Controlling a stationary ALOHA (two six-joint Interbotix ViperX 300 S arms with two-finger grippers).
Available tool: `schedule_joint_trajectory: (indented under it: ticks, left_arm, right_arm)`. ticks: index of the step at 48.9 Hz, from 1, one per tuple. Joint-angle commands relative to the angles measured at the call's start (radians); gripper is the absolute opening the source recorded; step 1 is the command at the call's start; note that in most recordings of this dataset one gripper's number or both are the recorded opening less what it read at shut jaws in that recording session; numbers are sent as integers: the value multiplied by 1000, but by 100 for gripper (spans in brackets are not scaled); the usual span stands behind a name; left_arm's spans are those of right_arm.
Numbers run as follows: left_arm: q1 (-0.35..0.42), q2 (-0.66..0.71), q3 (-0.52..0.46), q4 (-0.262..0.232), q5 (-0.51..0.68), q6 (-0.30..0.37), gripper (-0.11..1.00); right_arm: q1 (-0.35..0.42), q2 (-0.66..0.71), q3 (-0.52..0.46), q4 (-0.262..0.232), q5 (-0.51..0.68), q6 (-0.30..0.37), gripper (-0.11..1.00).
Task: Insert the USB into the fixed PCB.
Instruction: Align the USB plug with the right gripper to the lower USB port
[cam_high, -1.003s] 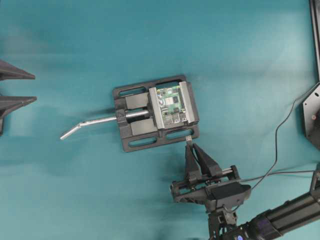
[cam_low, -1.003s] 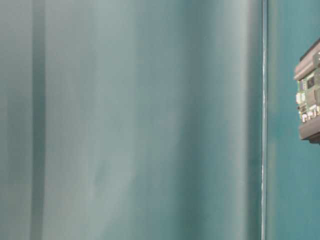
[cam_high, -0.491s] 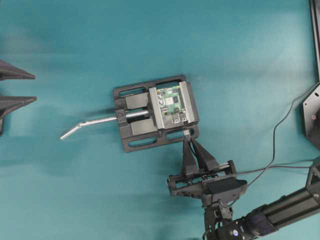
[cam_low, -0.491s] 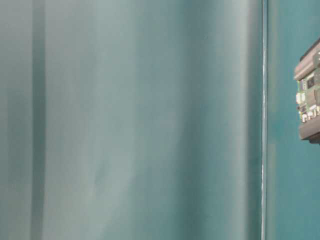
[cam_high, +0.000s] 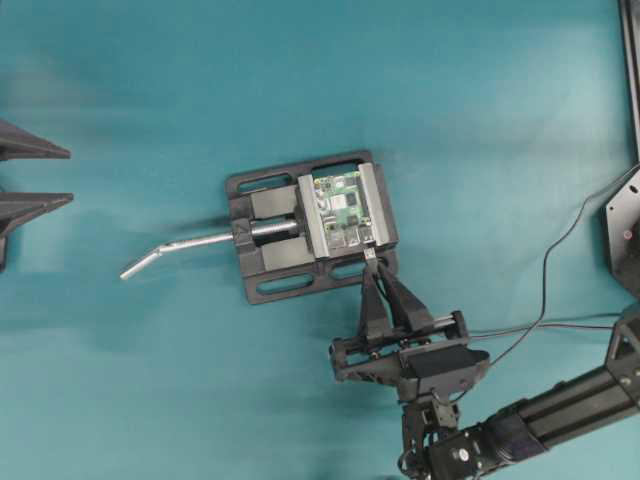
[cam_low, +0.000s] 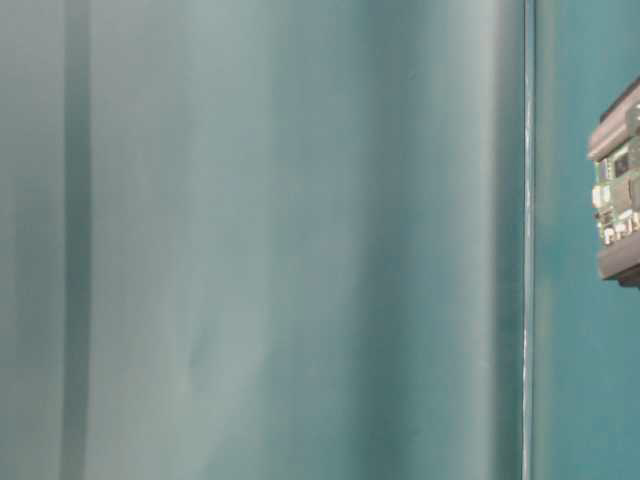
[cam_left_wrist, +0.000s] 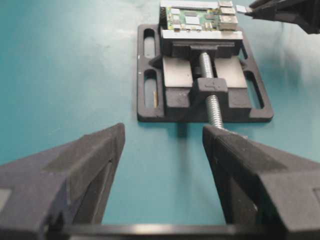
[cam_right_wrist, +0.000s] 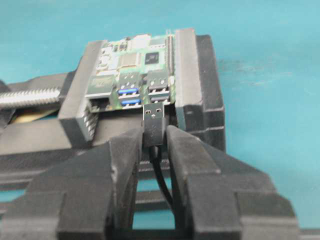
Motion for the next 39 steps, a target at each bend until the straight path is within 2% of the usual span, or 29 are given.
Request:
schedule_joint_trajectory:
  ticks: [1,39]
  left_arm:
    - [0,9,-21,2,-5,-6,68]
    - [0,8,-23,2,-5,-6,68]
  right_arm:
    - [-3,-54,0,-8,-12,-2,19]
    - [-25,-60,21,-17,-11,3,19]
